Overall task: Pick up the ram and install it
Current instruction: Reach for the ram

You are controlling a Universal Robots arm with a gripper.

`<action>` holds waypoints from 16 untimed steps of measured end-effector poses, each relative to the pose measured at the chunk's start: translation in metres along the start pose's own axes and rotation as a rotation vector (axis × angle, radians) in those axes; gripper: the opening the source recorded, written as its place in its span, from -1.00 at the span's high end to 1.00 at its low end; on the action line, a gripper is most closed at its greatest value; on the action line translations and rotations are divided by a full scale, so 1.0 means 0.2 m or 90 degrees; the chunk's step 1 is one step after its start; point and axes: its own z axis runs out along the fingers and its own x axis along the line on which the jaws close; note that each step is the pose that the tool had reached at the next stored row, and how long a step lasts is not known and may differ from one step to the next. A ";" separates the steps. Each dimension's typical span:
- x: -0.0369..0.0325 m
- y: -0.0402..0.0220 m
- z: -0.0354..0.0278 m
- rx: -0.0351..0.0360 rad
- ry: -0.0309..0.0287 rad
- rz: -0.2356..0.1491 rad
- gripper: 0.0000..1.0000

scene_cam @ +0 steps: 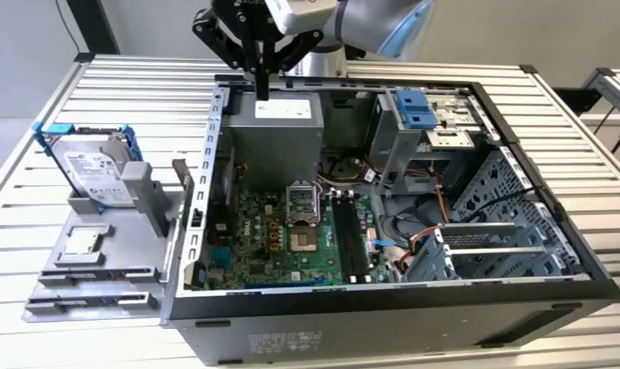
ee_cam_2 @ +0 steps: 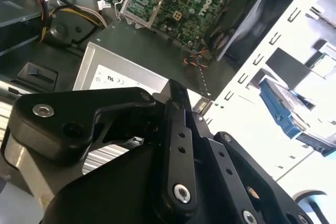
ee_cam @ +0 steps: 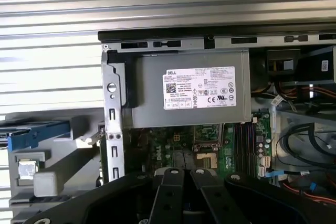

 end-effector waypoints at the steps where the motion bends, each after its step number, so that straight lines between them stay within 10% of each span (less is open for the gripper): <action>1: 0.013 -0.001 0.000 0.0000 0.0000 0.000 1.00; 16: 0.204 -0.014 -0.004 -0.0001 0.0000 0.000 1.00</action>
